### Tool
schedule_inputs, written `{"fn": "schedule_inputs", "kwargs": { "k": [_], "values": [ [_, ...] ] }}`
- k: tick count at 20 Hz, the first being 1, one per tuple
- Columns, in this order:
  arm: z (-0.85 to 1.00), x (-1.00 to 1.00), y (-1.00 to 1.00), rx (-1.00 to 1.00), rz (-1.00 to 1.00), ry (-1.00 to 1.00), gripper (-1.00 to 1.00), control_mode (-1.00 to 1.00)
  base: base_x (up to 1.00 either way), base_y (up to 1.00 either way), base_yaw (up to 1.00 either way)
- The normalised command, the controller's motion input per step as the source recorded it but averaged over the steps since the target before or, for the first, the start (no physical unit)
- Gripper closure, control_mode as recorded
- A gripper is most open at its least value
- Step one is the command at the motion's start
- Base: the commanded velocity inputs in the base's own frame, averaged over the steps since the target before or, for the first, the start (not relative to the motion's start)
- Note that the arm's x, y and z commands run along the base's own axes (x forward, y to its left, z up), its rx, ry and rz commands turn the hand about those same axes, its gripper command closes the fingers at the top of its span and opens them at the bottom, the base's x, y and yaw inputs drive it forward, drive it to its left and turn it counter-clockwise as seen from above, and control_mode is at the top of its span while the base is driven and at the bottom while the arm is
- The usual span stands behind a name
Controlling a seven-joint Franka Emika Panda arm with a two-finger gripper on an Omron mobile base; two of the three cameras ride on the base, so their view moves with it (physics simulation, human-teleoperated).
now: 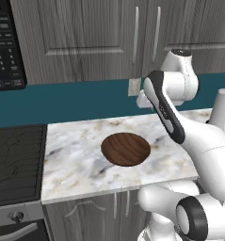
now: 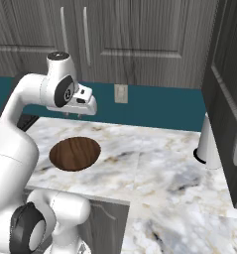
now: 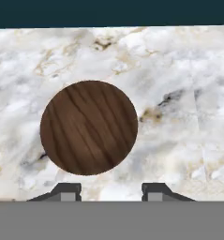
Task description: Open the cabinet and setup a tea strainer by placing it in the bowl upright.
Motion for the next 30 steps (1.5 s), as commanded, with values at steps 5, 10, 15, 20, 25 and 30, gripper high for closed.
{"fn": "schedule_inputs", "kwargs": {
  "k": [5, 10, 15, 20, 25, 30],
  "values": [
    [0.11, -0.09, 0.00, -0.01, 0.00, -0.18, -1.00, -1.00, 0.00, 0.00, 0.00],
    [0.46, -0.10, 0.12, -0.09, -0.04, -0.30, -1.00, -1.00, 0.00, 0.00, 0.00],
    [0.96, -0.19, 0.00, 0.00, -0.03, -0.39, -1.00, -1.00, 0.00, 0.00, 0.00],
    [0.96, -0.14, 0.00, 0.00, -0.04, -0.29, -1.00, -1.00, 0.00, 0.00, 0.00],
    [0.69, -0.02, -0.10, 0.01, -0.09, -0.15, -1.00, -1.00, 0.00, 0.00, 0.00],
    [0.38, 0.08, -0.25, 0.21, -0.04, -0.02, -1.00, -1.00, 0.00, 0.00, 0.00]
  ]
}}
